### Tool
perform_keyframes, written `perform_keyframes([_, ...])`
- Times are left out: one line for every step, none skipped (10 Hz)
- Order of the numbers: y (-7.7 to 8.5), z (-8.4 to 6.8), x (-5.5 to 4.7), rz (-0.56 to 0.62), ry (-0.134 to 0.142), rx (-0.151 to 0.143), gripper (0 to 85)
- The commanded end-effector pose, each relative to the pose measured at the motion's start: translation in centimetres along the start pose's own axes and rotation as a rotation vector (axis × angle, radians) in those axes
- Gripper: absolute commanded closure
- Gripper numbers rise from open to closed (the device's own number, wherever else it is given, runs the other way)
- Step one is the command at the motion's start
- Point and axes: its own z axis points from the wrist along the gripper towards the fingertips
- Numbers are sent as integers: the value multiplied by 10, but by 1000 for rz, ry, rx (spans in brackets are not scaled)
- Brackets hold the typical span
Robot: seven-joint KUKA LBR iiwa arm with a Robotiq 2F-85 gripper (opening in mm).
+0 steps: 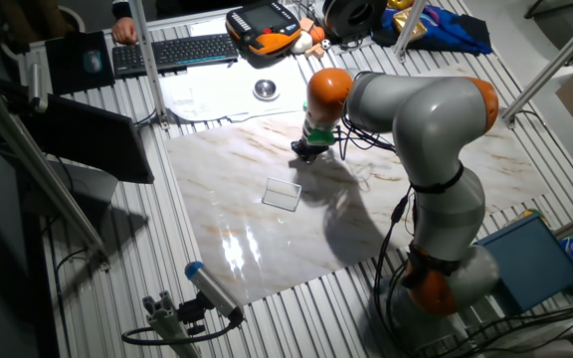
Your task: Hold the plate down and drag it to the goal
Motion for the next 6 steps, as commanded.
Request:
perform_keyframes([1, 0, 1, 2, 0, 0, 850])
perform_keyframes([2, 1, 3, 7, -2, 1, 850])
perform_keyframes([4, 2, 5, 10, -2, 1, 850])
perform_keyframes([5, 2, 8, 16, -2, 1, 850])
perform_keyframes([8, 2, 11, 22, -1, 1, 850])
perform_keyframes([11, 2, 15, 30, -1, 4, 850])
